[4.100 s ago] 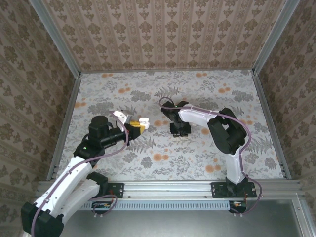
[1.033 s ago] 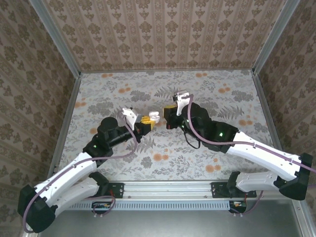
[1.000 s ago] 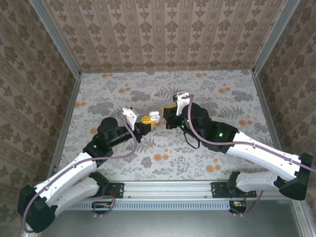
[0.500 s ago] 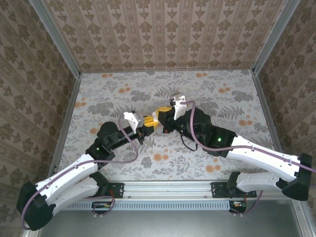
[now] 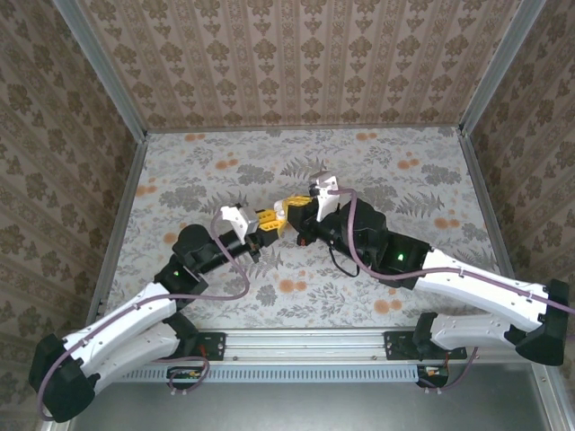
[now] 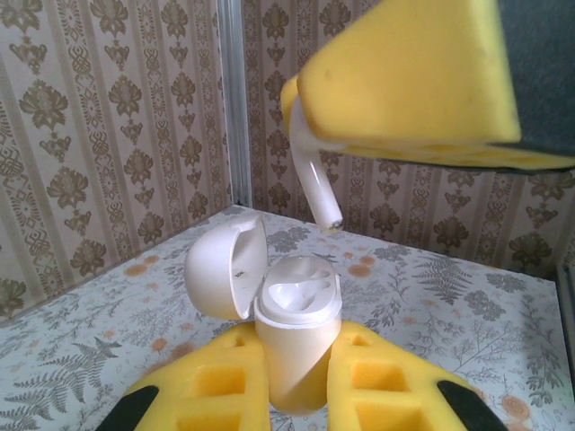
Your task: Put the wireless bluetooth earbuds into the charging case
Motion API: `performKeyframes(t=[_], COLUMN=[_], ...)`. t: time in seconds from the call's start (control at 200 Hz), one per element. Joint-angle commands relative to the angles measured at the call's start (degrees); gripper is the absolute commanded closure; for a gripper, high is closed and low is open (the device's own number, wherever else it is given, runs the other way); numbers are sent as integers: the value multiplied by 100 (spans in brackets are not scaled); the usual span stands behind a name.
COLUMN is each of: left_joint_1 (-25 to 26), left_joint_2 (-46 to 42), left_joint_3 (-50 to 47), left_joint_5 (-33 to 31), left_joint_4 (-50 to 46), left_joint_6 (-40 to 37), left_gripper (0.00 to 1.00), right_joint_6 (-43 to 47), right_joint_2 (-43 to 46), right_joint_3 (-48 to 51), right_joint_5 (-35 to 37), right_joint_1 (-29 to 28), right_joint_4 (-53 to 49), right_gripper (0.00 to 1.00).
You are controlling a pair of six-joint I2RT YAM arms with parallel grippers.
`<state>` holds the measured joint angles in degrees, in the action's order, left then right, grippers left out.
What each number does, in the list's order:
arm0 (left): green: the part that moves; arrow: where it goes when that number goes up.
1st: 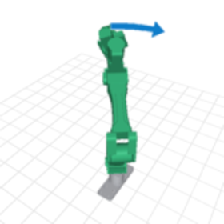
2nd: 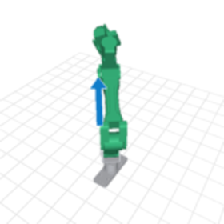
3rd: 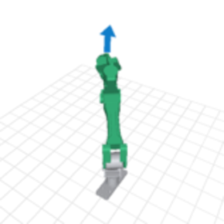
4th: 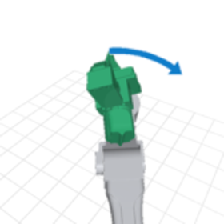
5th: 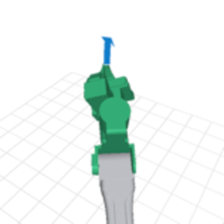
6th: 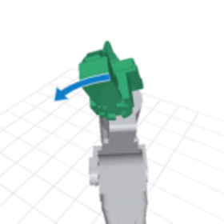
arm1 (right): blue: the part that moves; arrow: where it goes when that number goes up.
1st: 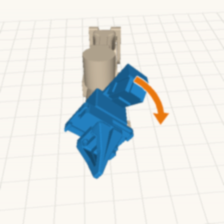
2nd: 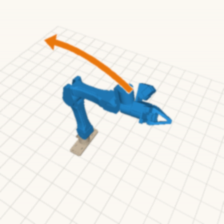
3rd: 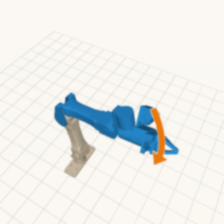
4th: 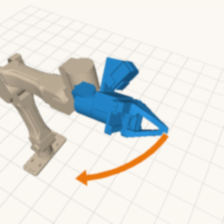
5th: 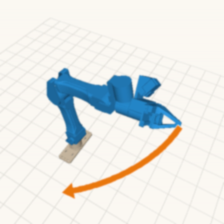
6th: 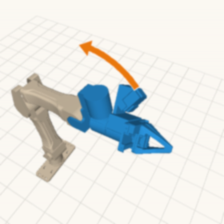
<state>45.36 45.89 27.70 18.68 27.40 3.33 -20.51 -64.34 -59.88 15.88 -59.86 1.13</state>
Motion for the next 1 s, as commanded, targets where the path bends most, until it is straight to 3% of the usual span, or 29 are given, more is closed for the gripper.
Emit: performKeyframes(t=[0.0,0.995], left_joint_1=[44,74], left_joint_2=[-113,-99], left_joint_3=[-55,16], left_joint_5=[-71,-136], left_joint_4=[222,166], left_joint_6=[-86,-62], left_gripper=[100,100], right_joint_6=[127,264], right_joint_2=[35,-71], right_joint_3=[59,224], right_joint_5=[133,283], right_joint_1=[-35,-36], right_joint_4=[64,-121], right_gripper=[98,97])
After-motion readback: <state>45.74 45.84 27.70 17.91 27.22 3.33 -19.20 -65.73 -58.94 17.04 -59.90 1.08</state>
